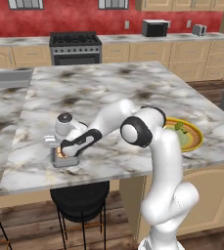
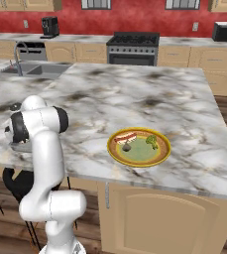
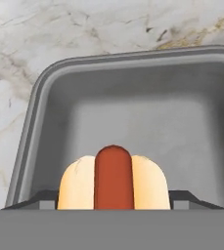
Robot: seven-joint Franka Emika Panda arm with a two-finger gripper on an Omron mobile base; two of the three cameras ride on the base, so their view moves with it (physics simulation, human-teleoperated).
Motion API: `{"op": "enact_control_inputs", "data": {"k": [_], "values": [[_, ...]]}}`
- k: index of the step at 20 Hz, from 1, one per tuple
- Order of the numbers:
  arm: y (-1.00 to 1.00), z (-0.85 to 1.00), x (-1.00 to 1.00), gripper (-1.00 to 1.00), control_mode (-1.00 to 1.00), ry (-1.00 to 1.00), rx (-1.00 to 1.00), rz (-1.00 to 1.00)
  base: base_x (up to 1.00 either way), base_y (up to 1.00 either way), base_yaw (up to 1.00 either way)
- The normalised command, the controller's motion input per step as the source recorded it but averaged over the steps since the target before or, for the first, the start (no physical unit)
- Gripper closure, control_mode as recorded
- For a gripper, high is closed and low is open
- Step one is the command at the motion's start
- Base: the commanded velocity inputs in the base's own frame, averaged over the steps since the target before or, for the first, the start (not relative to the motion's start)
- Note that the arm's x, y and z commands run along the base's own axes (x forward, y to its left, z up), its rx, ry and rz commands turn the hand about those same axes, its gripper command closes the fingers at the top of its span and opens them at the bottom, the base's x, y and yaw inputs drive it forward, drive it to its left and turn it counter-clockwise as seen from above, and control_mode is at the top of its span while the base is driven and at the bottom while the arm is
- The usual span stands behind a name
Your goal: Place one cooked food and one vegetable from the large plate to each tupperware container.
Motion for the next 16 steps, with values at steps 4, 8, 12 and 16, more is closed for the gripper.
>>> {"op": "enact_control_inputs", "data": {"k": [4,8,12,16], "values": [[0.06,-0.07,-0.04,-1.00,-1.00,0.00,0.00,0.00,0.00,0.00,0.00],[0.00,0.00,-0.37,-1.00,-1.00,0.00,0.00,0.00,0.00,0.00,0.00],[-0.02,0.00,-0.52,-1.00,-1.00,0.00,0.00,0.00,0.00,0.00,0.00],[-0.12,0.26,-0.40,-1.00,-1.00,0.00,0.00,-0.02,0.00,0.00,0.00]]}}
